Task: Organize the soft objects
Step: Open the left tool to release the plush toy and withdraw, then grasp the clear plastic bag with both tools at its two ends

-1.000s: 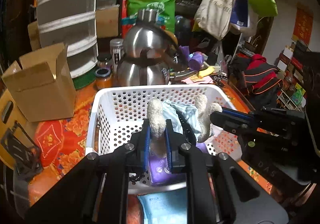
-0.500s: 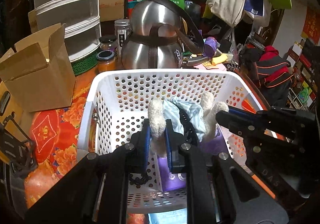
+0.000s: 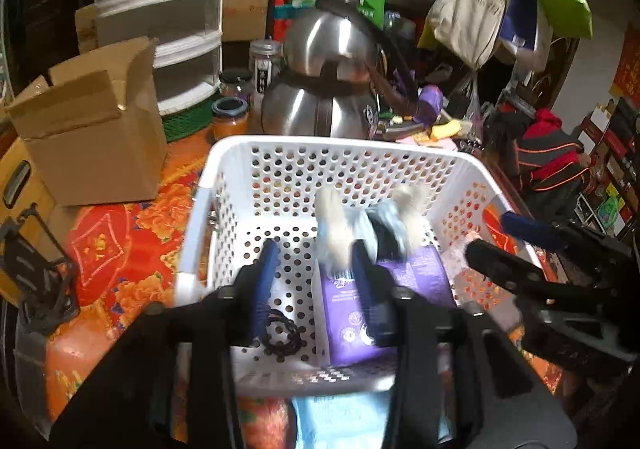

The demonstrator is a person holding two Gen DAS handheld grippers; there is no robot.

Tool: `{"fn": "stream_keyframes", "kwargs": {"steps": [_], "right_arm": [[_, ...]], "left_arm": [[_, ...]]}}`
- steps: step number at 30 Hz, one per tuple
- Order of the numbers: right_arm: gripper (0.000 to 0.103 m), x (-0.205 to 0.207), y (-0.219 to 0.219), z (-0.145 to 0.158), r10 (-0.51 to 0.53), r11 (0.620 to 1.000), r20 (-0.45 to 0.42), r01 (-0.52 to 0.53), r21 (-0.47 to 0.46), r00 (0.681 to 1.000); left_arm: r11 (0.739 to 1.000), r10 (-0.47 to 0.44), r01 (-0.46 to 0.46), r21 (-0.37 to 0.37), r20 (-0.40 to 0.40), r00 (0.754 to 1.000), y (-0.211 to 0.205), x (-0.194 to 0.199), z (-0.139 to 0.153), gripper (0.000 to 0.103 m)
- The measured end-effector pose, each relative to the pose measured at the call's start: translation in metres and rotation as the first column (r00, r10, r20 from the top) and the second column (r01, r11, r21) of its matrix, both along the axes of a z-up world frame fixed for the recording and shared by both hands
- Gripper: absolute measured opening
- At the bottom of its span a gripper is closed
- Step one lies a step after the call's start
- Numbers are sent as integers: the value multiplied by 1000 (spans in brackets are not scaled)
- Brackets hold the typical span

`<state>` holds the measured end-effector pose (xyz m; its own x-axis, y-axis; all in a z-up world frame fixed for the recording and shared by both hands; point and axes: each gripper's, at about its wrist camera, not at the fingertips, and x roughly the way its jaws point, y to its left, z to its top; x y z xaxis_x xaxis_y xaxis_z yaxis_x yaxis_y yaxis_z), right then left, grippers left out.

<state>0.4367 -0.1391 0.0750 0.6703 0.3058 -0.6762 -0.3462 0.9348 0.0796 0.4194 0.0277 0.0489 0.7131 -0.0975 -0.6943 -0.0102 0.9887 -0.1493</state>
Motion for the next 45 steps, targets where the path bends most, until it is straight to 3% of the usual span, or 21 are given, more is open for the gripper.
{"fn": "stream_keyframes", "kwargs": {"steps": [7, 9, 12, 16, 22, 26, 30, 32, 36, 45], "right_arm": [[69, -54, -41, 15, -51, 998, 49, 49, 49, 997], [71, -75, -53, 12, -66, 996, 48, 63, 65, 997], [73, -118, -73, 4, -61, 996, 63, 57, 67, 996], [79, -165, -93, -11, -67, 996, 69, 63, 55, 995], [84, -207, -115, -50, -166, 981, 23, 162, 111, 986], [84, -212, -110, -80, -98, 981, -53, 105, 165, 994], [81, -201, -92, -91, -34, 982, -70, 46, 184, 997], [71, -193, -85, -96, -17, 980, -83, 33, 197, 996], [57, -182, -69, -109, 14, 980, -127, 11, 196, 992], [39, -168, -49, -127, 60, 982, -175, -27, 188, 983]], "left_arm": [[999, 11, -13, 29, 59, 998, 7, -50, 24, 60], [999, 20, -23, 35, 68, 997, 8, -75, 30, 63], [999, -1, -3, 46, 96, 995, 6, -122, 39, 77], [999, 16, -19, 29, 116, 993, 15, -177, 41, 80], [998, 50, -48, -28, 78, 996, 36, -241, 8, 81], [997, 60, -59, -54, 19, 998, 45, -267, -37, 81], [994, 91, -95, -61, -53, 994, 60, -267, -76, 81], [989, 108, -116, -94, -83, 991, 73, -258, -92, 81], [988, 120, -130, -77, -131, 984, 82, -240, -116, 80], [991, 90, -103, -84, -147, 985, 79, -219, -135, 68]]}}
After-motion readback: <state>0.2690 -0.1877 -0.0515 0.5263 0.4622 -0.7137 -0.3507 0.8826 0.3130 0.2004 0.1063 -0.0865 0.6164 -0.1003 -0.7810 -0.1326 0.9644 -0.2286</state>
